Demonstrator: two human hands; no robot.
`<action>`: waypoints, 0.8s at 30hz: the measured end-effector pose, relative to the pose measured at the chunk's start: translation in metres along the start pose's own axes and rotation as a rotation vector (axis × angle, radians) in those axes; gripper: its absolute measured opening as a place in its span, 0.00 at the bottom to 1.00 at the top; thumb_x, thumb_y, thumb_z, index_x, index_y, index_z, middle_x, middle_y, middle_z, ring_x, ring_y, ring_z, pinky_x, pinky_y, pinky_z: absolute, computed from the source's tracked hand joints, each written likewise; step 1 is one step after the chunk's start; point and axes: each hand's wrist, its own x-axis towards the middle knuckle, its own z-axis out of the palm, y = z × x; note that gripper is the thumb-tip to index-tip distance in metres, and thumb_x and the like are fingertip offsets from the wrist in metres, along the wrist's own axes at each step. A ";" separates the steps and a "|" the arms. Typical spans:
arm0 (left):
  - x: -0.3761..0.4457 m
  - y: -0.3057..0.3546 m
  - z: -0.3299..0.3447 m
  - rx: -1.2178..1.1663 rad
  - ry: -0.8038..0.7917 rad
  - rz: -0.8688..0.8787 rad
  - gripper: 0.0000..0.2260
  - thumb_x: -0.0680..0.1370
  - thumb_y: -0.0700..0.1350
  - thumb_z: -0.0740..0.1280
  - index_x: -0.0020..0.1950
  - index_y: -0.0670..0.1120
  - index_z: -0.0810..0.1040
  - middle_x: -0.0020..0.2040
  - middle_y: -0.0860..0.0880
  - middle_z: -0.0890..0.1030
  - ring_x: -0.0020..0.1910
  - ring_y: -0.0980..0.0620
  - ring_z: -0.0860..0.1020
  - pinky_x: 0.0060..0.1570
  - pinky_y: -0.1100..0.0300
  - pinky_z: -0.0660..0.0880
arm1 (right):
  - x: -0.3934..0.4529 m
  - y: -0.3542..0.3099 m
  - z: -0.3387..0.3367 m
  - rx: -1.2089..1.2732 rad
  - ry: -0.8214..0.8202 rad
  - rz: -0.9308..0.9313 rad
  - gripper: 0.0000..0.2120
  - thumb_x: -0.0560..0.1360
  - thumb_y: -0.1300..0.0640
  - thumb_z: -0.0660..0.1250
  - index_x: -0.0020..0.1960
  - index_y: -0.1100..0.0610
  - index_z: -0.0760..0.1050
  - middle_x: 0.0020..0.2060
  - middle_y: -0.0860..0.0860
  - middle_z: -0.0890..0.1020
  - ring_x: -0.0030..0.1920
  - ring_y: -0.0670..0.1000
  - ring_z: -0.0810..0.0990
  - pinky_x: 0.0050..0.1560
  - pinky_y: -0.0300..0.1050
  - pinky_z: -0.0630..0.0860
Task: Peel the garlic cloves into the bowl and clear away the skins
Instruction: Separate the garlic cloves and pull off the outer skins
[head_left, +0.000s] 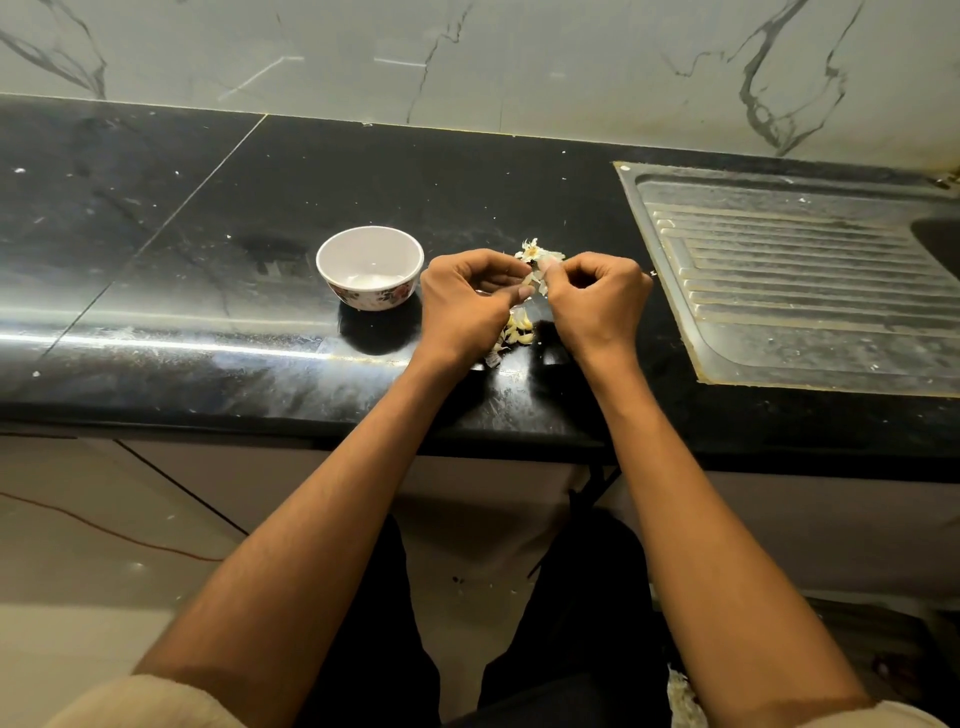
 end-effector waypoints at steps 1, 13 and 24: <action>0.000 0.000 0.000 0.004 0.001 0.004 0.08 0.70 0.33 0.78 0.46 0.43 0.87 0.40 0.48 0.87 0.39 0.56 0.84 0.44 0.62 0.81 | 0.000 0.000 -0.001 -0.018 -0.016 0.003 0.07 0.71 0.57 0.76 0.35 0.56 0.85 0.28 0.42 0.81 0.29 0.42 0.80 0.35 0.36 0.76; -0.001 0.000 -0.001 0.028 0.035 0.006 0.06 0.71 0.35 0.78 0.46 0.43 0.88 0.40 0.51 0.87 0.38 0.61 0.82 0.43 0.66 0.79 | 0.001 0.004 -0.004 0.078 -0.087 0.124 0.11 0.71 0.63 0.78 0.53 0.56 0.87 0.44 0.47 0.88 0.45 0.42 0.86 0.52 0.41 0.84; 0.003 -0.005 0.001 -0.028 0.020 -0.006 0.06 0.74 0.35 0.75 0.47 0.44 0.88 0.43 0.50 0.87 0.43 0.57 0.85 0.48 0.63 0.79 | -0.003 0.002 -0.003 0.247 -0.081 0.081 0.10 0.75 0.60 0.75 0.56 0.54 0.87 0.49 0.48 0.89 0.48 0.44 0.87 0.51 0.47 0.85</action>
